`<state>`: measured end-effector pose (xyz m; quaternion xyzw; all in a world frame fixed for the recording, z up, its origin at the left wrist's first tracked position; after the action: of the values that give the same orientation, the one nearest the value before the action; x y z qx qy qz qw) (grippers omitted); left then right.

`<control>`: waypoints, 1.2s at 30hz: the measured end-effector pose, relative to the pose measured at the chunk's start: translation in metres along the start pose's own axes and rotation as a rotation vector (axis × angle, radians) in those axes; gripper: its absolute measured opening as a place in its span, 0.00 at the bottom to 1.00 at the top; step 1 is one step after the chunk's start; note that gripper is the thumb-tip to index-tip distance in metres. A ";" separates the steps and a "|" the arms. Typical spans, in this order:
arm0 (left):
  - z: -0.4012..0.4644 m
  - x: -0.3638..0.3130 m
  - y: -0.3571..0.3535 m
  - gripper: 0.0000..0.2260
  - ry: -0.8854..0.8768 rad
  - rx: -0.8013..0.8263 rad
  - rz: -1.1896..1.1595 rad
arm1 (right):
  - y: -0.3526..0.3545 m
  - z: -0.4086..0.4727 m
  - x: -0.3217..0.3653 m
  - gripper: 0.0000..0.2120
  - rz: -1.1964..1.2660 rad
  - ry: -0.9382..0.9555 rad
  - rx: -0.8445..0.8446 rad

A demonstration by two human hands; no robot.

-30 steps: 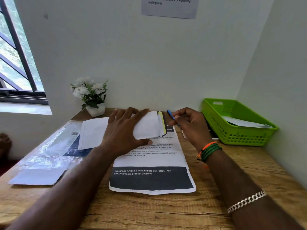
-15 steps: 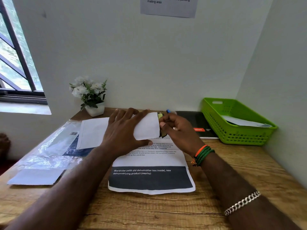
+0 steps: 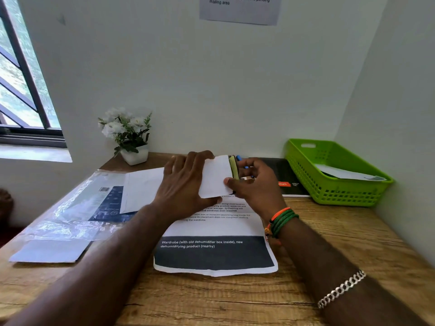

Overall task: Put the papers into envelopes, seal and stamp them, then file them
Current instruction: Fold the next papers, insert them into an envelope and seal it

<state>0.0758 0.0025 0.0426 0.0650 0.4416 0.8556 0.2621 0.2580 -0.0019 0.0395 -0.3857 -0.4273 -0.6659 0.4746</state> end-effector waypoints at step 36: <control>-0.005 -0.015 0.055 0.21 0.248 -0.267 -1.442 | -0.009 -0.065 0.101 0.04 -0.295 1.025 -0.143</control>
<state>0.0657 -0.0344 0.0846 -0.3706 0.2935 0.5185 0.7126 0.2166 -0.0911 0.1090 0.0216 -0.1444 -0.8558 0.4962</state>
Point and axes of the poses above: each hand's wrist, its own z-axis towards the middle knuckle, its own y-axis out of the back of the hand, x = y × z, the point moved 7 cm from there along z, towards the middle knuckle, and after that the axes turned 1 degree about x, right-handed, at the moved point
